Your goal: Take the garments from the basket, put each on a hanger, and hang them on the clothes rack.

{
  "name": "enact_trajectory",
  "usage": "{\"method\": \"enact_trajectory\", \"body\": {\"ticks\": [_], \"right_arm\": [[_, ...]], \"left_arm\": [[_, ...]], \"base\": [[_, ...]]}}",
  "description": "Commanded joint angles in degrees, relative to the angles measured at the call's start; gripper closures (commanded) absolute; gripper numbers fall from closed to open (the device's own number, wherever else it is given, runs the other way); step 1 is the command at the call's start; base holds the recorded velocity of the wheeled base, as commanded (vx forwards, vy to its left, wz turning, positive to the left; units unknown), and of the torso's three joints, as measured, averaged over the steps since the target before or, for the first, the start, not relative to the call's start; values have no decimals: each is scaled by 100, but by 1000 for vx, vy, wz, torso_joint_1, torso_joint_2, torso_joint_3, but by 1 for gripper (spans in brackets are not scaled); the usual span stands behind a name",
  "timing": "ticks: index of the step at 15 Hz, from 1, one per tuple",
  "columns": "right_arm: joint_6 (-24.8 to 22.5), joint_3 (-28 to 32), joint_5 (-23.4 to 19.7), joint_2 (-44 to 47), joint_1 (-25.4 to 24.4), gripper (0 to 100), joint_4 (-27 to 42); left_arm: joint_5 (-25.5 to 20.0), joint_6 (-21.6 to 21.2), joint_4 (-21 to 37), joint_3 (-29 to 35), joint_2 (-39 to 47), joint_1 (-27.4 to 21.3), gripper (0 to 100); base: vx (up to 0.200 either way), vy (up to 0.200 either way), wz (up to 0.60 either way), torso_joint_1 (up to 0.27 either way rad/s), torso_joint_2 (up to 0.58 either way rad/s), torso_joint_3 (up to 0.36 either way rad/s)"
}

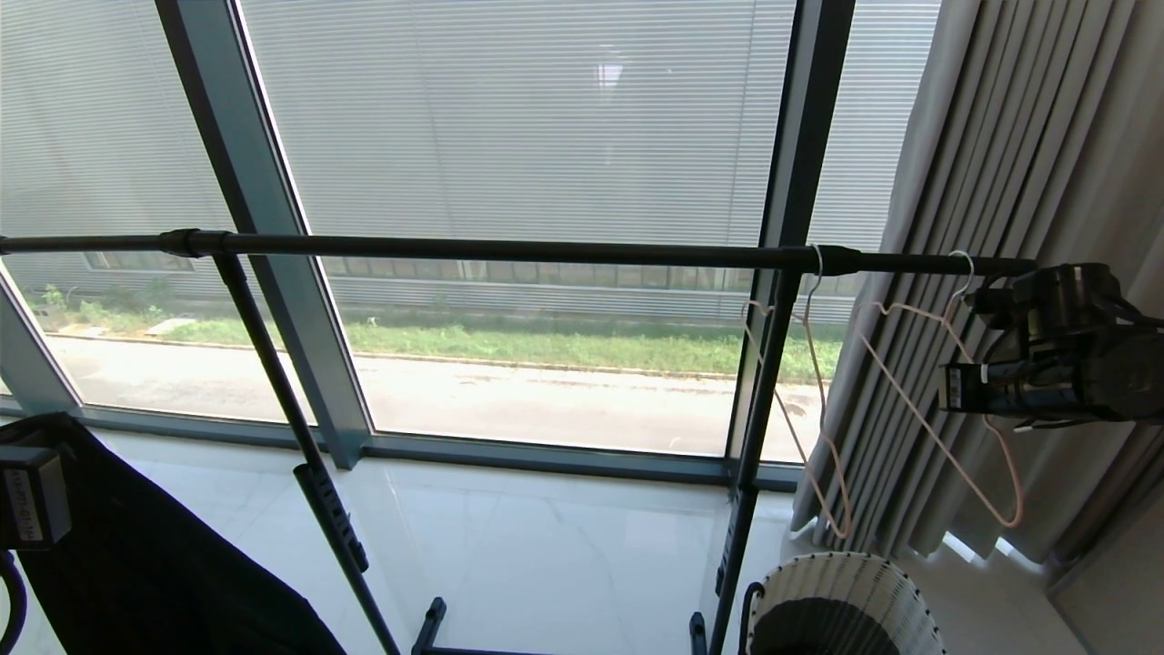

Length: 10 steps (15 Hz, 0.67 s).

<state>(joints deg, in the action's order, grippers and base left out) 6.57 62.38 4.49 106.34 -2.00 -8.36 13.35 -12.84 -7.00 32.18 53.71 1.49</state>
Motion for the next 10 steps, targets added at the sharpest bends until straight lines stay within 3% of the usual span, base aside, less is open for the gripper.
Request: {"method": "enact_trajectory", "body": {"ticks": [1,5,10], "right_arm": [[20,-6,0,-166,-2,100,-7],[37,-147,-9,-553,-2,100,-324],[28,-973,-9,-983,-2,100,-1132]], "left_arm": [[1,0,-3,-2,-1,1,100],[1,0,-3,-10,-89,1,100],[1,0,-3,-10,-159,1,100]], "base": [[0,0,0,0,0,0],[0,0,0,0,0,0],[0,0,0,0,0,0]]}}
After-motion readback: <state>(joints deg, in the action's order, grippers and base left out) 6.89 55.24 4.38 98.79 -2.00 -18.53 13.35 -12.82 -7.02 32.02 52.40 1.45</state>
